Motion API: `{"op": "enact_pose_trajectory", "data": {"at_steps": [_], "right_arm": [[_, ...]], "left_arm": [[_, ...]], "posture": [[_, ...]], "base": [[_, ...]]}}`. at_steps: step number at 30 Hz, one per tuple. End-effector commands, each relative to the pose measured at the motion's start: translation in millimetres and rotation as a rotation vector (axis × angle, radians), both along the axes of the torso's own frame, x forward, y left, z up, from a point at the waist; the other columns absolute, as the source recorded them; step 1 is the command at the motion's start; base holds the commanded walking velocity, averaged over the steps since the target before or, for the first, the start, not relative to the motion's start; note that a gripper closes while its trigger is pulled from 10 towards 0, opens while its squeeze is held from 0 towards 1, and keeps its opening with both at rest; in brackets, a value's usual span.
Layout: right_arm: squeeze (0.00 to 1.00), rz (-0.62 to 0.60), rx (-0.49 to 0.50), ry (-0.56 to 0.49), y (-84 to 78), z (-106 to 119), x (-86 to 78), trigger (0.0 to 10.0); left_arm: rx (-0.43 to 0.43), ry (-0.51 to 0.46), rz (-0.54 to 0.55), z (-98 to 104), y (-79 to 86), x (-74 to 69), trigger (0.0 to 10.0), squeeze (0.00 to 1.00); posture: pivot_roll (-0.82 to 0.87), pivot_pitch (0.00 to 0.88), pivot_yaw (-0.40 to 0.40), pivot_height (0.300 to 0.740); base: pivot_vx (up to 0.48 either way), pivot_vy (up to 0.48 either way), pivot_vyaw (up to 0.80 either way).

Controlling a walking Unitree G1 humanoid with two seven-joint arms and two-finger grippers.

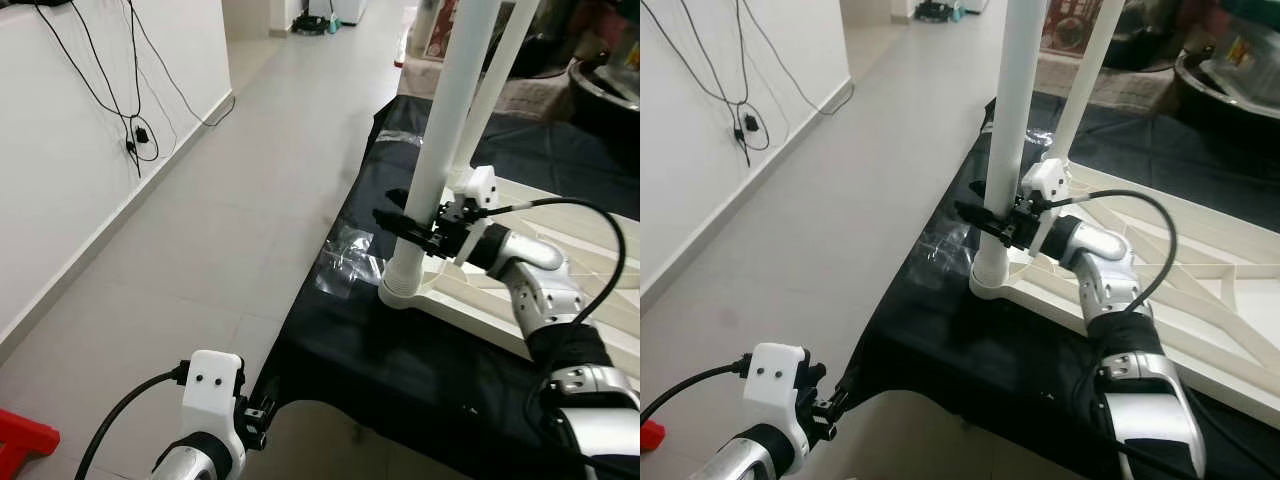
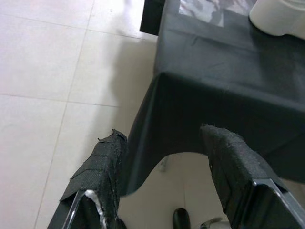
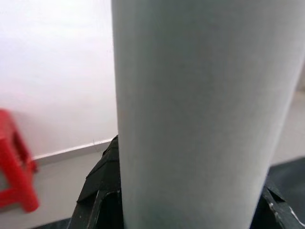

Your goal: Building children table

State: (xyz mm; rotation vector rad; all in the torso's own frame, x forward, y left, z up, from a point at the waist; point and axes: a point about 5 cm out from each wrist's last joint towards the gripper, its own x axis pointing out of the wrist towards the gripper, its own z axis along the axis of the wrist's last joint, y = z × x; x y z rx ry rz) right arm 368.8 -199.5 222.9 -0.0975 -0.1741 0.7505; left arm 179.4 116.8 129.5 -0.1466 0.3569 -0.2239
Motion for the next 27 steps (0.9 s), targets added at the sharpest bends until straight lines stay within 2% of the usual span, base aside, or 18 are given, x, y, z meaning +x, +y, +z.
{"op": "enact_pose_trajectory", "data": {"at_steps": [1, 7, 11, 13, 15, 16, 18, 20, 21, 23, 27], "right_arm": [[0.0, -0.133, 0.004, 0.154, -9.2, -32, 0.5, 10.0], [0.0, -0.268, 0.048, 0.173, -11.9, -38, 1.0, 10.0], [0.0, -0.434, 0.091, 0.149, -9.6, -42, -1.9, 10.0], [0.0, -0.454, 0.09, 0.137, -7.9, -41, -3.5, 10.0], [0.0, -0.528, 0.124, 0.156, 1.0, -43, -6.7, 10.0], [0.0, -0.528, 0.124, 0.156, 1.0, -43, -6.7, 10.0], [0.0, -0.621, 0.134, 0.17, 8.3, -44, -6.9, 10.0], [0.0, -0.655, 0.125, 0.163, 12.1, -42, -6.0, 10.0], [0.0, -0.693, 0.126, 0.146, 22.1, -37, -3.1, 10.0], [0.0, -0.714, 0.114, 0.137, 26.4, -34, -1.3, 10.0], [0.0, -0.852, 0.112, 0.125, 34.1, -27, 2.8, 10.0]], "left_arm": [[0.006, 0.026, 0.001, -6, 0.4, -1.7, 10.0, 0.0], [0.005, 0.025, 0.001, -6, 0.1, -1.5, 10.0, 0.0], [0.003, 0.025, 0.001, -6, 0.1, -1.0, 10.0, 0.0], [0.002, 0.025, 0.001, -5, 0.1, -1.0, 10.0, 0.0], [0.001, 0.024, 0.002, -5, 0.5, -0.3, 10.0, 0.0], [0.001, 0.024, 0.002, -5, 0.5, -0.3, 10.0, 0.0], [0.002, 0.023, 0.002, -5, 0.5, 0.8, 10.0, 0.0], [0.002, 0.022, 0.001, -5, 0.4, 1.3, 10.0, 0.0], [0.003, 0.021, 0.001, -6, 0.3, 2.3, 10.0, 0.0], [0.004, 0.02, 0.002, -6, 0.2, 2.6, 10.0, 0.0], [0.004, 0.017, 0.004, -6, 0.1, 3.6, 10.0, 0.0]], "posture": [[0.16, 0.155, -0.024, 0.74], [0.16, 0.156, -0.021, 0.74], [0.16, 0.161, -0.025, 0.74], [0.16, 0.161, -0.025, 0.74], [0.15, 0.166, -0.019, 0.74], [0.15, 0.166, -0.019, 0.74], [0.15, 0.167, -0.022, 0.74], [0.15, 0.166, -0.021, 0.74], [0.15, 0.163, -0.022, 0.74], [0.15, 0.163, -0.022, 0.74], [0.15, 0.162, -0.026, 0.74]], "base": [[0.0, 0.0, 0.0], [0.0, 0.0, 0.0], [0.0, 0.0, 0.0], [0.0, 0.0, 0.0], [0.0, 0.0, 0.0], [0.0, 0.0, 0.0], [0.0, 0.0, 0.0], [0.0, 0.0, 0.0], [0.0, 0.0, 0.0], [0.0, 0.0, 0.0], [0.0, 0.0, 0.0]]}}
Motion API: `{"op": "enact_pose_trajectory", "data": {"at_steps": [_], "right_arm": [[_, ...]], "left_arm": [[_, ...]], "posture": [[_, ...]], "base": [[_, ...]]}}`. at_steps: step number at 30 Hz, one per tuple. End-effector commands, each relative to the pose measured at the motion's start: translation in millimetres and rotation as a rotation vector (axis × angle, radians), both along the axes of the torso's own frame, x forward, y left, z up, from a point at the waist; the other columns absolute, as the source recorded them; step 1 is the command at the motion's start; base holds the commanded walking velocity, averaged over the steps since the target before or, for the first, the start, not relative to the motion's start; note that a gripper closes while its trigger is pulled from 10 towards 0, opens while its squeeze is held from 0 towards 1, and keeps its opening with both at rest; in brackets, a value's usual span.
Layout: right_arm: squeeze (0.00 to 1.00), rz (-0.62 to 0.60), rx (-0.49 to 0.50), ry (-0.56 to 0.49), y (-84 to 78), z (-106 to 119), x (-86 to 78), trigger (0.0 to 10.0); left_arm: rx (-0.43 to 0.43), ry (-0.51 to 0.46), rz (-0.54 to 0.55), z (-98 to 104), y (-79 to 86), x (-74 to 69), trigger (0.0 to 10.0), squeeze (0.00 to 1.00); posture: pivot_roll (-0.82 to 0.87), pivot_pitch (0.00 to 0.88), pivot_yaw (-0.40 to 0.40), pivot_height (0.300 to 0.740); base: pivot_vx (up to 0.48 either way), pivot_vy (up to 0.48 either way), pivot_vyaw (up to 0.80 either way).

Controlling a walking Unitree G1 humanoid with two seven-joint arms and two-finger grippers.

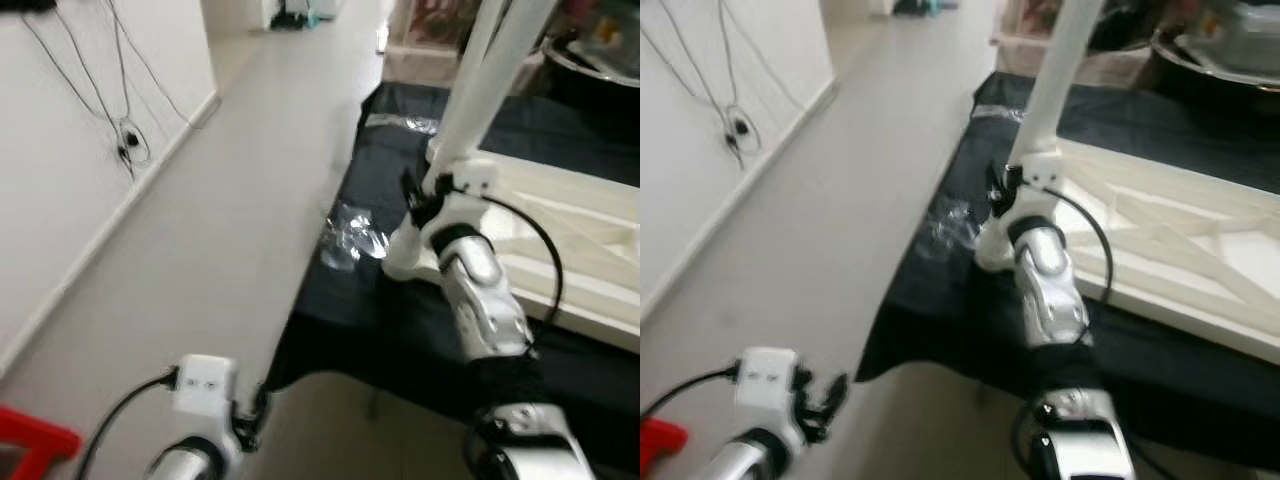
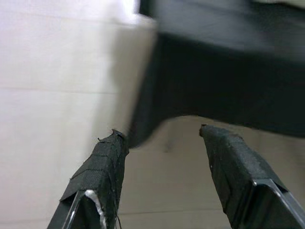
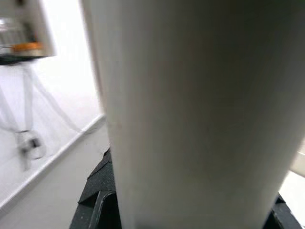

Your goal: Building children table

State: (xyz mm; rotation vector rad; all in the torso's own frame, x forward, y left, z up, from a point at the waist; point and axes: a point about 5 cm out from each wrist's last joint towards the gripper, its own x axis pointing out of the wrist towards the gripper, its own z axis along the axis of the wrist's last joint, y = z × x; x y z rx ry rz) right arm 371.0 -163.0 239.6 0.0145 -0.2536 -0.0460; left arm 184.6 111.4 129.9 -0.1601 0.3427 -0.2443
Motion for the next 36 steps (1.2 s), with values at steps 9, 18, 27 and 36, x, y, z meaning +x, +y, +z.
{"op": "enact_pose_trajectory", "data": {"at_steps": [9, 18, 27, 36], "right_arm": [[0.0, -0.345, 0.065, 0.231, -5.8, -38, 0.7, 10.0], [0.0, -0.612, 0.147, 0.335, 2.0, -48, 1.9, 10.0], [0.0, -0.828, 0.234, 0.409, 17.3, -56, -2.9, 10.0], [0.0, -0.865, 0.268, 0.395, 29.4, -54, -4.4, 10.0]], "left_arm": [[0.022, 0.028, 0.019, -7, 5.6, -0.5, 10.0, 0.0], [0.022, 0.027, 0.016, -8, 4.8, 0.7, 10.0, 0.0], [0.02, 0.022, 0.018, -8, 3.8, 2.8, 10.0, 0.0], [0.019, 0.022, 0.017, -9, 3.2, 3.5, 10.0, 0.0]], "posture": [[0.15, 0.163, -0.026, 0.74], [0.15, 0.161, -0.029, 0.74], [0.15, 0.152, -0.038, 0.74], [0.15, 0.146, -0.039, 0.74]], "base": [[0.0, 0.0, 0.0], [0.0, 0.0, 0.0], [0.0, 0.0, 0.0], [0.0, 0.0, 0.0]]}}
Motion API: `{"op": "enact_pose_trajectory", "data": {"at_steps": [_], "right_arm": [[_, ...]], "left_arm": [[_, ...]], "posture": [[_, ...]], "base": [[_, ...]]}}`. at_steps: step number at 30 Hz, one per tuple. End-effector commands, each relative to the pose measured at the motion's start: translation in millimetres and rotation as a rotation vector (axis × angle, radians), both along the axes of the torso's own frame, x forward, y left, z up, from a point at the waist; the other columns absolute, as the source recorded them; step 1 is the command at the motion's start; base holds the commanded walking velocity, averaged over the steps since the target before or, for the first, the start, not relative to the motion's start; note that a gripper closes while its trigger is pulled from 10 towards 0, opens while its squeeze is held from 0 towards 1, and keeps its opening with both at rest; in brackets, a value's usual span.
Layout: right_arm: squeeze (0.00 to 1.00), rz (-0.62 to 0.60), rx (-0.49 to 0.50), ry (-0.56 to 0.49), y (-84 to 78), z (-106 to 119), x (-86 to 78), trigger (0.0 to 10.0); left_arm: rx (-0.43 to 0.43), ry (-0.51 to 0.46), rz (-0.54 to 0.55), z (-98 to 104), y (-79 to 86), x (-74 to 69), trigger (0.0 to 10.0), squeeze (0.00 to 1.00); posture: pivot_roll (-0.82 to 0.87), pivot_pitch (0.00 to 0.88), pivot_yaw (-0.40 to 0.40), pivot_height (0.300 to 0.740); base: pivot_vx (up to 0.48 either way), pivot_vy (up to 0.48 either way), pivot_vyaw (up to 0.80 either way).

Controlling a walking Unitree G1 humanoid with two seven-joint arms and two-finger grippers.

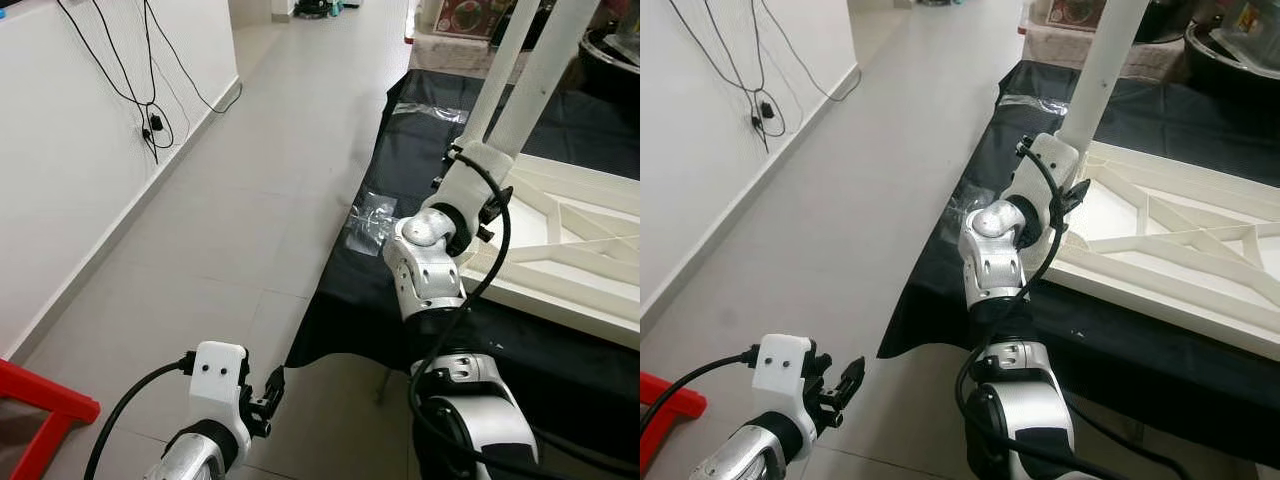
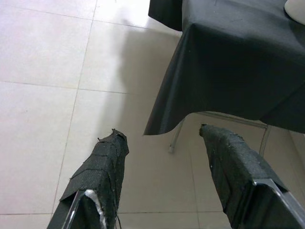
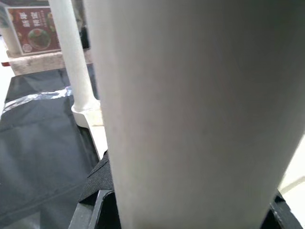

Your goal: Building children table

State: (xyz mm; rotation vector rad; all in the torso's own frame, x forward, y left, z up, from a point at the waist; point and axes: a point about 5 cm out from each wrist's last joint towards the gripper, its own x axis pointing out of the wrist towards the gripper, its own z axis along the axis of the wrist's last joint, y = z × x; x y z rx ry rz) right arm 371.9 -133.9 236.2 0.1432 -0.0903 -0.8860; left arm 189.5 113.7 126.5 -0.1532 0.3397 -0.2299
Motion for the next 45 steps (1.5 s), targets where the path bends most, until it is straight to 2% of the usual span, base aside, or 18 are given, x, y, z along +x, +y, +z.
{"op": "enact_pose_trajectory", "data": {"at_steps": [1, 5, 10, 32, 35, 37, 39, 43, 45], "right_arm": [[0.0, -0.03, 0.127, 0.211, 2.5, -51, -5.4, 10.0], [0.0, -0.001, 0.135, 0.197, 7.9, -48, -4.5, 10.0], [0.0, 0.017, 0.096, 0.176, 11.7, -41, -2.3, 10.0], [0.0, 0.06, 0.103, 0.17, 22.1, -44, -2.2, 10.0], [0.0, 0.062, 0.081, 0.127, 21.7, -33, -0.1, 10.0], [0.0, 0.068, 0.062, 0.061, 21.7, -13, 3.4, 10.0], [0.0, 0.07, 0.058, 0.043, 21.7, -7, 4.2, 10.0], [0.0, 0.077, 0.056, -0.063, 18.5, 26, 10.7, 10.0], [0.0, 0.078, 0.056, -0.083, 18.1, 32, 11.6, 10.0]], "left_arm": [[0.009, 0.024, 0.004, -6, 0.9, -1.2, 10.0, 0.0], [0.008, 0.022, 0.002, -6, 0.2, -0.6, 10.0, 0.0], [0.008, 0.021, 0.0, -7, -0.3, 0.3, 10.0, 0.0], [0.007, 0.018, -0.003, -9, -0.4, 0.9, 10.0, 0.0], [0.006, 0.019, -0.002, -9, -0.6, 1.4, 10.0, 0.0], [0.006, 0.018, -0.002, -9, -0.6, 1.4, 10.0, 0.0], [0.006, 0.017, -0.002, -9, -0.6, 1.4, 10.0, 0.0], [0.006, 0.015, -0.003, -9, -0.5, 2.2, 10.0, 0.0], [0.006, 0.015, -0.003, -9, -0.5, 2.2, 10.0, 0.0]], "posture": [[0.16, 0.143, -0.042, 0.74], [0.15, 0.136, -0.043, 0.74], [0.15, 0.127, -0.044, 0.74], [0.15, 0.114, -0.045, 0.74], [0.15, 0.121, -0.045, 0.74], [0.15, 0.121, -0.045, 0.74], [0.15, 0.121, -0.045, 0.74], [0.15, 0.123, -0.044, 0.74], [0.15, 0.123, -0.044, 0.74]], "base": [[0.0, 0.0, 0.0], [0.0, 0.0, 0.0], [0.0, 0.0, 0.0], [0.0, 0.0, 0.0], [0.0, 0.0, 0.0], [0.0, 0.0, 0.0], [0.0, 0.0, 0.0], [0.0, 0.0, 0.0], [0.0, 0.0, 0.0]]}}
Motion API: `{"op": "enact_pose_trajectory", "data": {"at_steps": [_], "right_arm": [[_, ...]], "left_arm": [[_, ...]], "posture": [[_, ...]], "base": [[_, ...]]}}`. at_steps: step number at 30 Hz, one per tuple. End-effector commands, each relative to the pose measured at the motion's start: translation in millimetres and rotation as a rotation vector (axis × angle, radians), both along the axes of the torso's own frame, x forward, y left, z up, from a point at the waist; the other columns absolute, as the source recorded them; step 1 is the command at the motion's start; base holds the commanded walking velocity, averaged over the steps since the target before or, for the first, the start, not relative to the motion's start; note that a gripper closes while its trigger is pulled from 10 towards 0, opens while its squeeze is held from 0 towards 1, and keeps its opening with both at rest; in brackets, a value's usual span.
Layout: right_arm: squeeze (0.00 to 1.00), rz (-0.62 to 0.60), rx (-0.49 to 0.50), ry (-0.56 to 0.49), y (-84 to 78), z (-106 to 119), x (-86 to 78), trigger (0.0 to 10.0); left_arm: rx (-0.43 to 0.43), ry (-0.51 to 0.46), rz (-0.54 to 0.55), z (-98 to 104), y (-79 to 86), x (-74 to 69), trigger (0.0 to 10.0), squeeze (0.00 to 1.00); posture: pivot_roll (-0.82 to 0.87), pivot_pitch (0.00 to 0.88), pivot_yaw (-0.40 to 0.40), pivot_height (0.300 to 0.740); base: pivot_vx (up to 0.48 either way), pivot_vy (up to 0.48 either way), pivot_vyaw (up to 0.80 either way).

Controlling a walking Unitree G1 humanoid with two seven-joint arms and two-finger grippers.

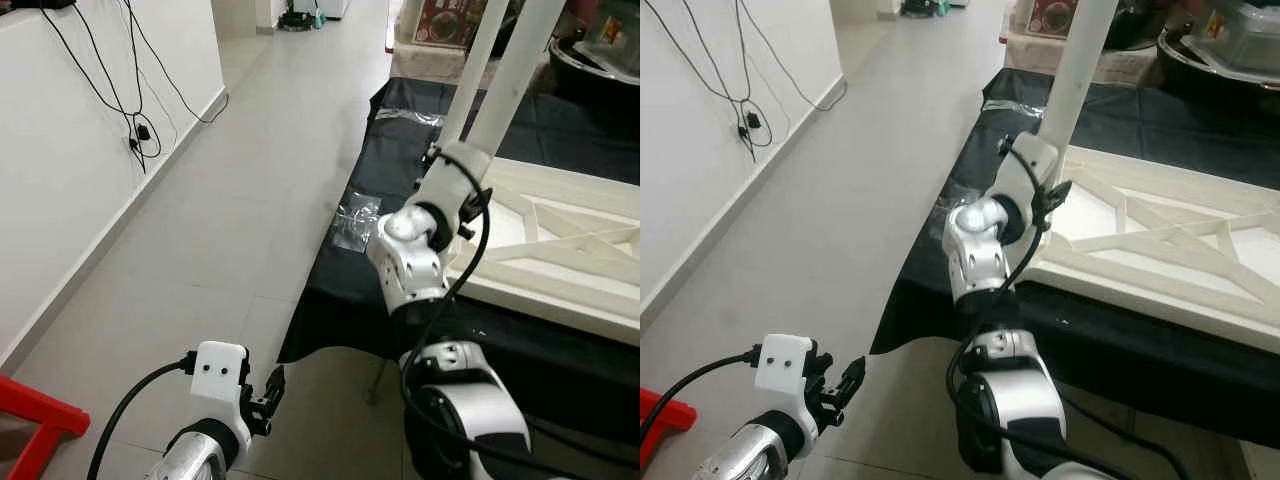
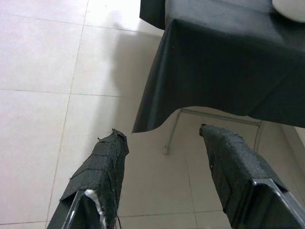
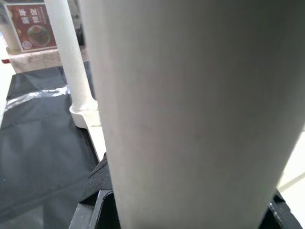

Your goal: Building children table

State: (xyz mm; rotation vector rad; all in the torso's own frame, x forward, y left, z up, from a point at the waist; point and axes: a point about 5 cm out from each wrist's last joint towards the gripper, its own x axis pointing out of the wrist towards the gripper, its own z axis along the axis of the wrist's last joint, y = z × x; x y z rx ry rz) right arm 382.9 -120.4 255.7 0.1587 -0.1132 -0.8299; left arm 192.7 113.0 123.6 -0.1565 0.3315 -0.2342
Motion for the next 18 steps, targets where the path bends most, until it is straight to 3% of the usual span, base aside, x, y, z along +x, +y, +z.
{"op": "enact_pose_trajectory", "data": {"at_steps": [1, 9, 12, 18], "right_arm": [[0.0, 0.032, 0.052, -0.075, 4.6, 21, 2.0, 10.0], [0.0, 0.048, 0.051, -0.07, 5.9, 19, 3.6, 10.0], [0.0, 0.066, 0.086, 0.065, 10.7, -24, -0.4, 10.0], [0.0, 0.082, 0.101, 0.178, 17.1, -60, -5.4, 10.0]], "left_arm": [[0.011, 0.022, 0.0, -6, 0.3, -0.9, 10.0, 0.0], [0.011, 0.021, 0.002, -5, 0.0, -1.1, 10.0, 0.0], [0.011, 0.021, 0.001, -5, -0.1, -1.3, 10.0, 0.0], [0.012, 0.02, -0.001, -5, -0.5, -1.5, 10.0, 0.0]], "posture": [[0.15, 0.123, -0.048, 0.74], [0.15, 0.124, -0.048, 0.74], [0.15, 0.128, -0.046, 0.74], [0.15, 0.129, -0.044, 0.74]], "base": [[0.0, 0.0, 0.0], [0.0, 0.0, 0.0], [0.0, 0.0, 0.0], [0.0, 0.0, 0.0]]}}
